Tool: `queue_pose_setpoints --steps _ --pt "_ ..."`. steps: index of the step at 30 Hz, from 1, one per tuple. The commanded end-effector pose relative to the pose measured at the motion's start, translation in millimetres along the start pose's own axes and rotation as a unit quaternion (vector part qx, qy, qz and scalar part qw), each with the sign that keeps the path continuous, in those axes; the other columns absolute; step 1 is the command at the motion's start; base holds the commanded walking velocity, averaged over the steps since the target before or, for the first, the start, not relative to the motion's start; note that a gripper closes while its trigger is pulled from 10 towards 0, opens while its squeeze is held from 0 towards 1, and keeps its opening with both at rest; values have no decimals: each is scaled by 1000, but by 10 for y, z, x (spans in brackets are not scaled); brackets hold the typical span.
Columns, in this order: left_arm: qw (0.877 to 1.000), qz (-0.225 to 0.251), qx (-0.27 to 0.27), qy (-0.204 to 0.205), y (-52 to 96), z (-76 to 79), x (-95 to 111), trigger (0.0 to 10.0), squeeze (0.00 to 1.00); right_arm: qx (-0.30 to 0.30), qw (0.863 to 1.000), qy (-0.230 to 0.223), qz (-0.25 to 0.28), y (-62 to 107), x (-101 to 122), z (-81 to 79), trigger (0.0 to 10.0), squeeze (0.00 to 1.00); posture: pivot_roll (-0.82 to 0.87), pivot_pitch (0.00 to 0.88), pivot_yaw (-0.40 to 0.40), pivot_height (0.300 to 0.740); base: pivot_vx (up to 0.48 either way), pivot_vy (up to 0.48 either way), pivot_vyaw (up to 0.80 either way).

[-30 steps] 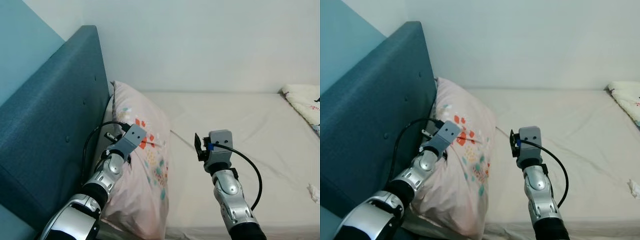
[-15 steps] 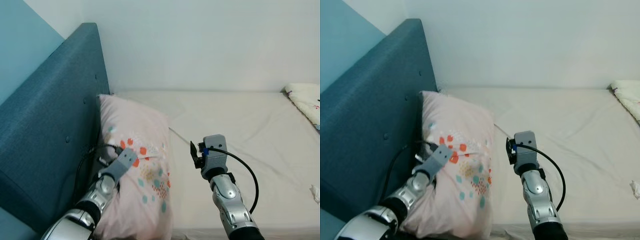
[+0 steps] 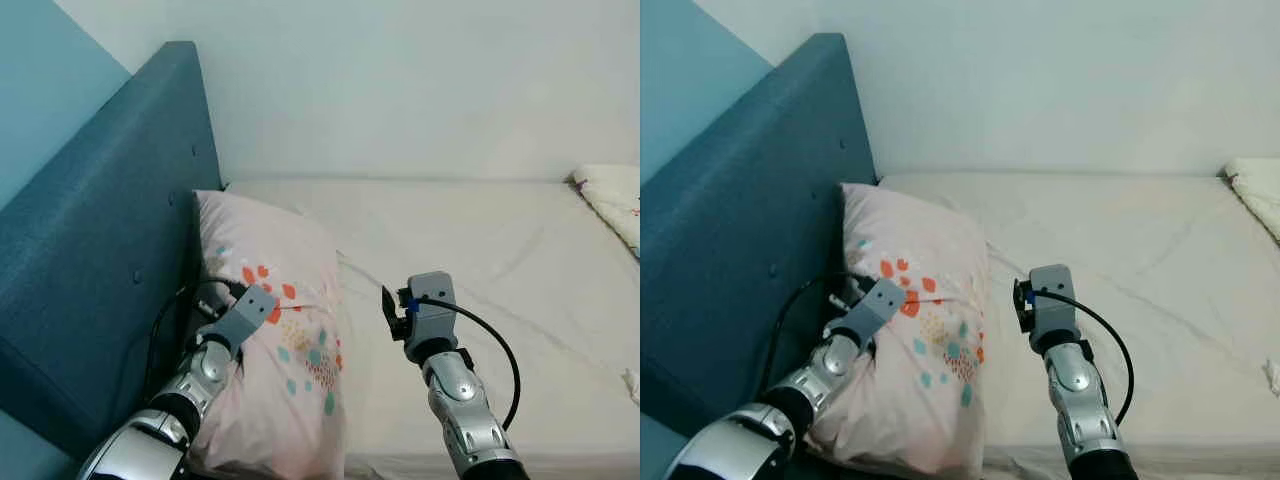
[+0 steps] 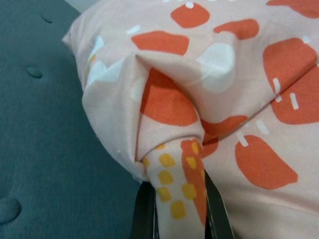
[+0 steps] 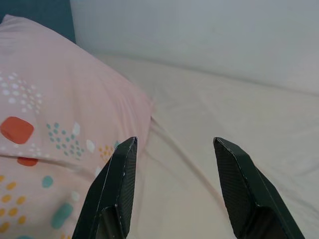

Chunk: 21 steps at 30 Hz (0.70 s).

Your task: Clean up the room

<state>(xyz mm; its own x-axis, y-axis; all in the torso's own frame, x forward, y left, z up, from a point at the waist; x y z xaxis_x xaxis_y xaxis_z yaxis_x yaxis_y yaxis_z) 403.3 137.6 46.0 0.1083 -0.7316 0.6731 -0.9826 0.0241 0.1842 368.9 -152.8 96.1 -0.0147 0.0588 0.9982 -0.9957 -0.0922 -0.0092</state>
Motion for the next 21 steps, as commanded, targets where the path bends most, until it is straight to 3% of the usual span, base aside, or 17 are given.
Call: queue_pose_setpoints --steps 1,7,8,9,11,12,14,15,16,17,21 --pt "1000 14 -11 -7 -15 30 81 10000 0 0 1000 5 -14 37 -69 -12 10000 0 -67 122 -6 740 0 0 0" --pt "999 -7 -36 -19 14 125 -23 10000 0 -2 1000 4 -15 46 -71 -16 10000 0 -69 123 -1 740 0 0 0" --pt "999 -11 -36 -20 20 128 -45 10000 216 -2 1000 4 -15 49 -70 -17 10000 0 -69 123 -1 740 0 0 0" --pt "999 -19 -39 -19 34 136 -97 10000 588 -2 1000 3 -15 46 -68 -20 10000 0 -70 128 -4 740 0 0 0" --pt "999 -24 -41 -19 44 142 -132 10000 588 -2 1000 3 -16 46 -67 -21 10000 0 -70 128 -6 740 0 0 0" --pt "999 -28 -39 -15 51 130 -162 10000 1000 -1 1000 3 -16 43 -64 -25 10000 0 -70 127 -11 740 0 0 0" --pt "999 -29 -33 -9 50 104 -174 10000 1000 0 1000 3 -16 40 -60 -31 10000 0 -70 126 -13 740 0 0 0" --pt "999 -26 -21 -3 37 52 -158 10000 663 1 1000 4 -16 38 -57 -36 10000 0 -69 126 -16 740 0 0 0" --pt "999 -26 -21 -3 37 52 -158 10000 663 1 1000 4 -16 38 -57 -36 10000 0 -69 126 -16 740 0 0 0" --pt "1000 -4 0 6 -4 -69 -63 10000 0 2 1000 4 -16 30 -52 -44 10000 0 -67 123 -24 740 0 0 0" --pt "1000 13 19 21 -50 -200 35 10000 0 4 1000 4 -16 22 -49 -49 10000 0 -64 121 -30 740 0 0 0"
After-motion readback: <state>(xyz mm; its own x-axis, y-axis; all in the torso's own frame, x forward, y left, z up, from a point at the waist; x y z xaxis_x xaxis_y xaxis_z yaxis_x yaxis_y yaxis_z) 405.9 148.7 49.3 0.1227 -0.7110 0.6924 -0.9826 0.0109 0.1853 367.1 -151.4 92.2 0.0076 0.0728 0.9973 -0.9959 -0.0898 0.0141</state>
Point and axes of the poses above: a point about 5 cm out from each wrist's last joint towards the gripper, its own y axis pointing back from the gripper into the wrist, its own x axis along the axis of the wrist's last joint, z = x × y, the point moved 6 cm from there along -y, pointing out of the wrist towards the gripper, and after that the axes turned 6 degrees about -y, right-handed, at the moved point
